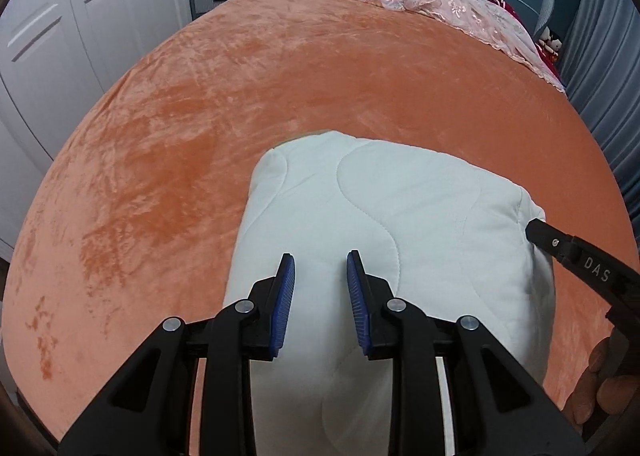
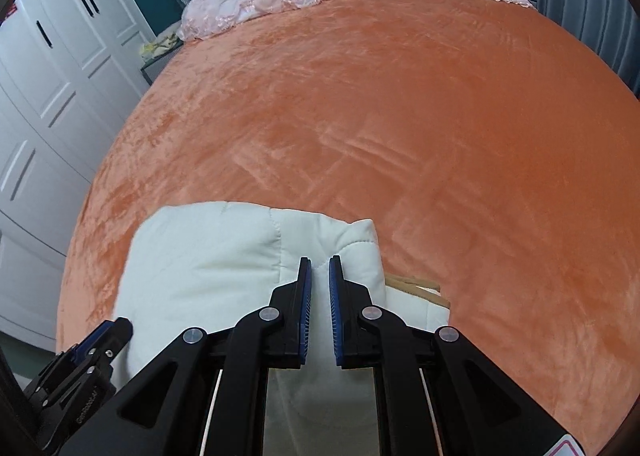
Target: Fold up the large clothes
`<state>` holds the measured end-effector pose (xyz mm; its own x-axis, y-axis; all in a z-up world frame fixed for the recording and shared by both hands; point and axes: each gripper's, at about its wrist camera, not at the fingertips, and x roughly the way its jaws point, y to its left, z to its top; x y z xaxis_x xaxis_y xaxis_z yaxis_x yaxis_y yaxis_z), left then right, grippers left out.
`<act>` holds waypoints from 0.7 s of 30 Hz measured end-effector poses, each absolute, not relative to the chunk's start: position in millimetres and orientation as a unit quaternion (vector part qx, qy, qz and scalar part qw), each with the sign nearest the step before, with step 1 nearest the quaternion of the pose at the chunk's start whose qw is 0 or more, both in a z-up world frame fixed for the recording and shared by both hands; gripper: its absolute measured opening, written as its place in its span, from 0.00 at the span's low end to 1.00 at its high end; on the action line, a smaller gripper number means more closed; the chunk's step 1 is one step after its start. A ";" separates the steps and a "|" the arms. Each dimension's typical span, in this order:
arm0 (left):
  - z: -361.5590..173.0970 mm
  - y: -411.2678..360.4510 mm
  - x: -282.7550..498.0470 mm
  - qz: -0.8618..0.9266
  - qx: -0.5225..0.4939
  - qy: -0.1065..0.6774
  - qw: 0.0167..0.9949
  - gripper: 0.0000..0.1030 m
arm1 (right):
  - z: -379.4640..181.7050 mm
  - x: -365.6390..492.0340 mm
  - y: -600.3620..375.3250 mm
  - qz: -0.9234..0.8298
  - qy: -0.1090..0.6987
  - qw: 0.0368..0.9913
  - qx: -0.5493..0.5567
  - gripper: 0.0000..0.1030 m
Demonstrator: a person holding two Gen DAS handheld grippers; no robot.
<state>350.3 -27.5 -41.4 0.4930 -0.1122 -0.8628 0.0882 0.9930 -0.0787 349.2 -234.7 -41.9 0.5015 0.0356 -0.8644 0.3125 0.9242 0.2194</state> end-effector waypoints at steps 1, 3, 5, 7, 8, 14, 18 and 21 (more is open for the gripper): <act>-47.4 -30.0 351.9 -0.056 -0.007 0.495 0.867 0.26 | -54.2 351.7 -237.6 -0.083 0.499 0.844 0.177 0.04; -57.7 -37.1 350.7 -0.053 0.010 0.478 0.877 0.30 | -75.8 348.0 -237.5 -0.084 0.504 0.840 0.182 0.02; -64.3 -42.6 347.7 -0.048 0.024 0.460 0.887 0.31 | -87.4 344.5 -235.8 -0.084 0.495 0.846 0.181 0.01; -69.4 -46.5 346.5 -0.043 0.032 0.446 0.893 0.32 | -94.1 342.4 -234.4 -0.085 0.487 0.851 0.176 0.00; -72.4 -46.8 346.4 -0.041 0.032 0.440 0.896 0.32 | -97.5 342.4 -234.0 -0.085 0.485 0.853 0.173 0.00; -84.8 -48.4 340.4 -0.030 0.034 0.405 0.913 0.32 | -108.4 340.2 -226.7 -0.096 0.462 0.869 0.148 0.00; -90.9 -48.8 340.1 -0.028 0.036 0.398 0.916 0.32 | -111.3 338.7 -223.9 -0.099 0.454 0.874 0.140 0.00; -94.5 -48.6 340.3 -0.027 0.034 0.397 0.917 0.32 | -113.0 337.7 -224.6 -0.098 0.451 0.876 0.142 0.00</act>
<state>340.3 -48.6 -94.5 0.6830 -0.0227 -0.7301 0.0771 0.9962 0.0411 337.7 -224.6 -113.0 0.5747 -0.0441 -0.8172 0.3003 0.9403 0.1604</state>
